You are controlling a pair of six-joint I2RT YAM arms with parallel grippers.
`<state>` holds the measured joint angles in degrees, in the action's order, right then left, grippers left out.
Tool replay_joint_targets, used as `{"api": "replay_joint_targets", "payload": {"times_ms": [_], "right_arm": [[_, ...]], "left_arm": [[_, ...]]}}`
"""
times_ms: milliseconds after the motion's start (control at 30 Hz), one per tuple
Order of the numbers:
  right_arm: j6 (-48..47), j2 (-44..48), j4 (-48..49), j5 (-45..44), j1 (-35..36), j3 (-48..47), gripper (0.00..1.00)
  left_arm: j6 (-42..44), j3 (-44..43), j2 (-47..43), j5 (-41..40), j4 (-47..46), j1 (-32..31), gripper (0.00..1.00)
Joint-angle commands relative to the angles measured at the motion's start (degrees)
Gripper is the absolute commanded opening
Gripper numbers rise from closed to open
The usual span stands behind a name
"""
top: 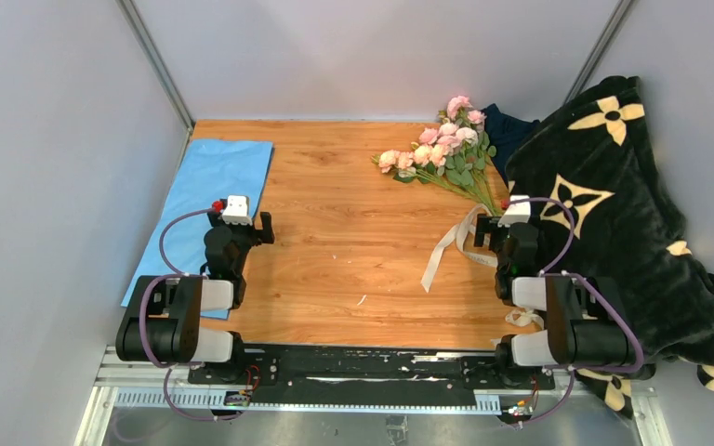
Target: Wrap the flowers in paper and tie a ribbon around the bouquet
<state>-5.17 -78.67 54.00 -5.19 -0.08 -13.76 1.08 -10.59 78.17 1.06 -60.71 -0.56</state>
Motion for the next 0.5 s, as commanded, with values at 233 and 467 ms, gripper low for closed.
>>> {"api": "replay_joint_targets", "payload": {"times_ms": [233, 467], "right_arm": [[9.0, 18.8, -25.6, -1.1, -0.2, -10.8, 0.98], [13.0, 14.3, -55.2, 15.3, -0.2, -32.7, 0.77]], "left_arm": [[1.3, -1.1, 0.4, 1.6, -1.1, -0.1, 1.00], [14.6, -38.4, -5.7, 4.6, 66.0, -0.1, 0.89]]}}
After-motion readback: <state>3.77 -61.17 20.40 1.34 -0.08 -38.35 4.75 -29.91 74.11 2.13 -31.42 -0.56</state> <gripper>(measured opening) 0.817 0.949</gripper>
